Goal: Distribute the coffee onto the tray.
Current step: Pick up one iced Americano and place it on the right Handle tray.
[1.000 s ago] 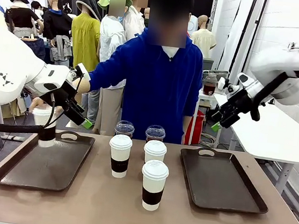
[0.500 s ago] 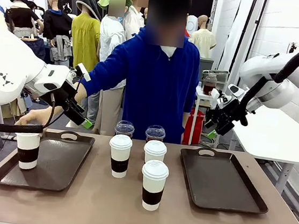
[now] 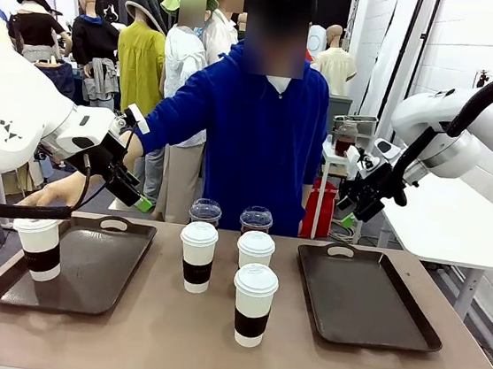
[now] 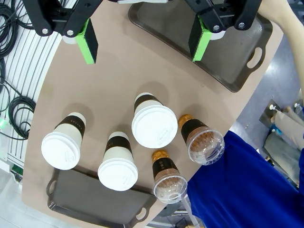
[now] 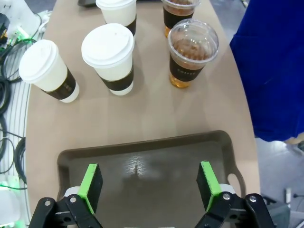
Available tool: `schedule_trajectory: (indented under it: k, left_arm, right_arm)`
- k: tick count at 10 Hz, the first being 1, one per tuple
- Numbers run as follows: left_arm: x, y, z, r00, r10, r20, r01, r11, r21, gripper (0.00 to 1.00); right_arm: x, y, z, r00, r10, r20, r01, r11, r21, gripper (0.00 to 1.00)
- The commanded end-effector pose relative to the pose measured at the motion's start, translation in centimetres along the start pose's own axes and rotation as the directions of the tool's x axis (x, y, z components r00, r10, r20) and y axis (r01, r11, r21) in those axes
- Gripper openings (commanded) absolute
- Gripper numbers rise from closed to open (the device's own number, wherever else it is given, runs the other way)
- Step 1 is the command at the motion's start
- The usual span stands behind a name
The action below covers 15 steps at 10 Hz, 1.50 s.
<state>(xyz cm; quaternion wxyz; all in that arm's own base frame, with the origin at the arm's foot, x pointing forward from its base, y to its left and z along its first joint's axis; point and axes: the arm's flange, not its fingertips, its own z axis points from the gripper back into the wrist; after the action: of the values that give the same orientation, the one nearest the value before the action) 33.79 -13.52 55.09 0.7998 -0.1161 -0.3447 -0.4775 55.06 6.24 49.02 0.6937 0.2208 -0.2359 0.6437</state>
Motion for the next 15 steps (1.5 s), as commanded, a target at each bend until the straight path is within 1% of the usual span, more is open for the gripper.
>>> schedule_trajectory:
  k: [1, 2, 4, 7, 8, 9, 11, 13, 15]
  left_arm:
    - [-0.1, 0.0, 0.1, 1.000, -0.001, 0.002, 0.001, 1.000, -0.011, 1.00]
    - [-0.1, 0.0, 0.1, 1.000, -0.001, 0.002, 0.001, 1.000, -0.011, 1.00]
    - [-0.1, 0.0, 0.1, 1.000, -0.001, 0.002, 0.001, 1.000, -0.011, 1.00]
    - [-0.1, 0.0, 0.1, 1.000, -0.001, 0.002, 0.001, 1.000, -0.011, 1.00]
    - [-0.1, 0.0, 0.1, 1.000, -0.001, 0.002, 0.001, 1.000, -0.011, 1.00]
    - [-0.1, 0.0, 0.1, 1.000, -0.001, 0.002, 0.001, 1.000, -0.011, 1.00]
    - [-0.1, 0.0, 0.1, 1.000, -0.001, 0.002, 0.001, 1.000, -0.011, 1.00]
    - [-0.1, 0.0, 0.1, 1.000, -0.001, 0.002, 0.001, 1.000, -0.011, 1.00]
    - [-0.1, 0.0, 0.1, 1.000, -0.001, 0.002, 0.001, 1.000, -0.011, 1.00]
  right_arm:
    - [-0.2, 0.1, -0.1, 1.000, -0.002, 0.003, 0.002, 1.000, 0.012, 1.00]
    - [0.0, 0.0, 0.0, 1.000, 0.000, 0.000, 0.000, 1.000, 0.000, 1.00]
    - [-1.5, -2.3, -1.5, 0.993, 0.021, 0.120, -0.016, 0.999, -0.042, 1.00]
    - [-4.3, -5.1, -4.9, 0.974, 0.026, 0.225, -0.019, 0.999, -0.034, 1.00]
    - [-5.0, -5.8, -6.2, 0.964, 0.044, 0.264, -0.041, 0.999, -0.017, 1.00]
    - [-5.8, -6.7, -7.5, 0.944, 0.065, 0.325, -0.072, 0.997, 0.012, 1.00]
    - [-6.6, -7.8, -9.5, 0.918, 0.073, 0.389, -0.090, 0.996, 0.026, 1.00]
    - [-6.9, -8.8, -12.1, 0.877, 0.057, 0.476, -0.097, 0.993, 0.061, 1.00]
    - [-7.2, -9.3, -14.2, 0.848, 0.055, 0.527, -0.103, 0.993, 0.063, 1.00]
